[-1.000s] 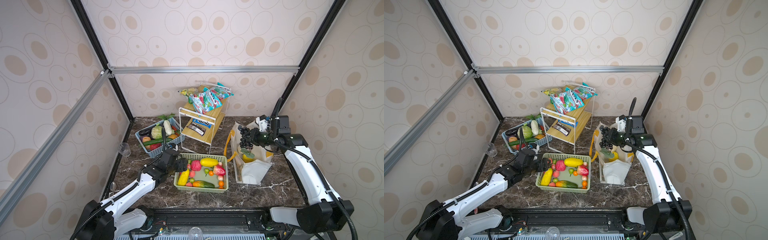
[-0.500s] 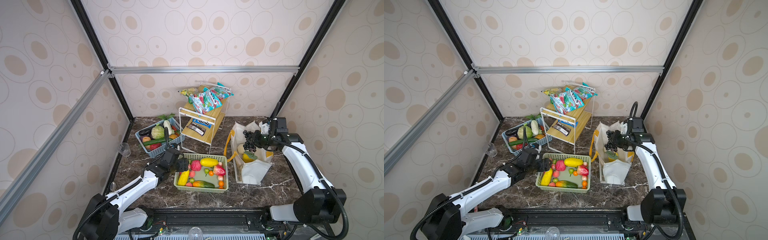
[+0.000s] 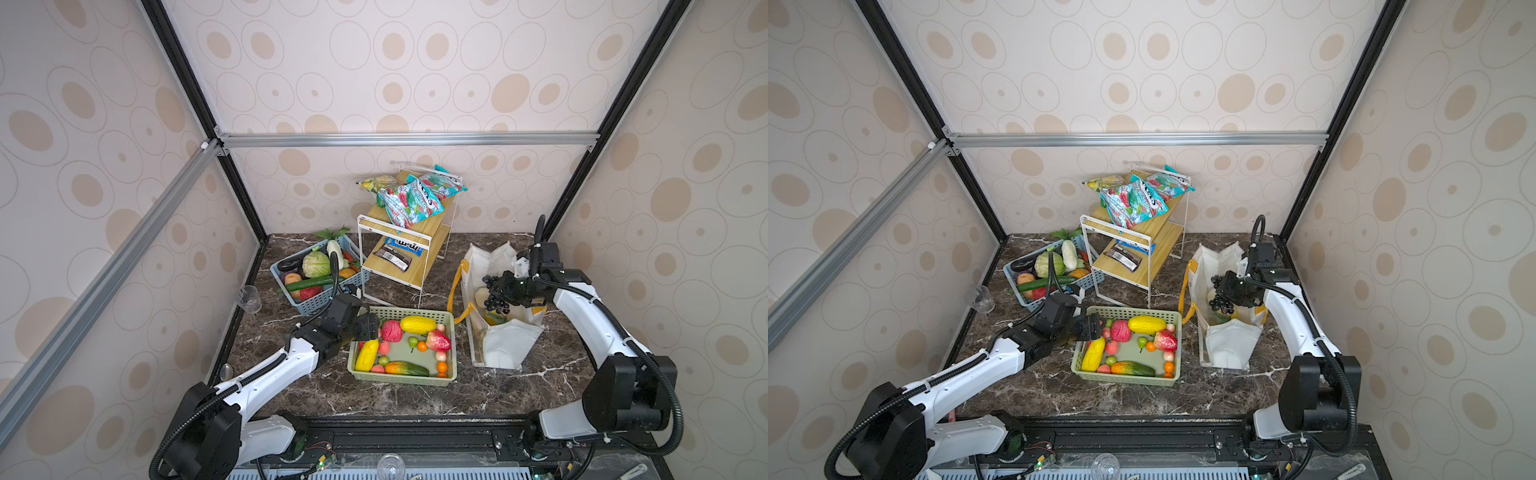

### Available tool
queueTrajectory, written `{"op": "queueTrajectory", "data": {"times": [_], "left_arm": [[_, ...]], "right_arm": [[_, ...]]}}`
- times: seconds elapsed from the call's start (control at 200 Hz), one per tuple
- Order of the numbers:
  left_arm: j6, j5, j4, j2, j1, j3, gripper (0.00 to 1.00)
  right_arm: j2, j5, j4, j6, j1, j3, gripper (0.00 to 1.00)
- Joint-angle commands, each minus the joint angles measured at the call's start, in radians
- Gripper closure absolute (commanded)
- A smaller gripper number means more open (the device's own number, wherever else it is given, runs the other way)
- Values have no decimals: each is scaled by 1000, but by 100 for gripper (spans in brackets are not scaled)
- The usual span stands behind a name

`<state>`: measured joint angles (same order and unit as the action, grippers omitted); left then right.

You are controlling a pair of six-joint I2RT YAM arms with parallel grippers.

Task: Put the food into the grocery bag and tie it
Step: 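Lower the grapes into the tote bag beside the pear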

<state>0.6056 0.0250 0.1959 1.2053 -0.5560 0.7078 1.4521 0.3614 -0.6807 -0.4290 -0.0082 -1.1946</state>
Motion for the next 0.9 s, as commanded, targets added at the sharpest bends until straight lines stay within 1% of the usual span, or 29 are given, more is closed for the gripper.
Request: {"op": "queueTrajectory", "data": {"times": [0.0,0.235,0.89], "left_arm": [[-4,-12,7,-34,9,20,21],[6,-15,0,-52,9,-14,21],[-1,-10,-13,-44,10,-13,21]], "right_arm": [[10,-6,26,21,-6,23,75],[31,-5,39,24,-7,42,75],[114,-33,85,29,-3,100,73]]}}
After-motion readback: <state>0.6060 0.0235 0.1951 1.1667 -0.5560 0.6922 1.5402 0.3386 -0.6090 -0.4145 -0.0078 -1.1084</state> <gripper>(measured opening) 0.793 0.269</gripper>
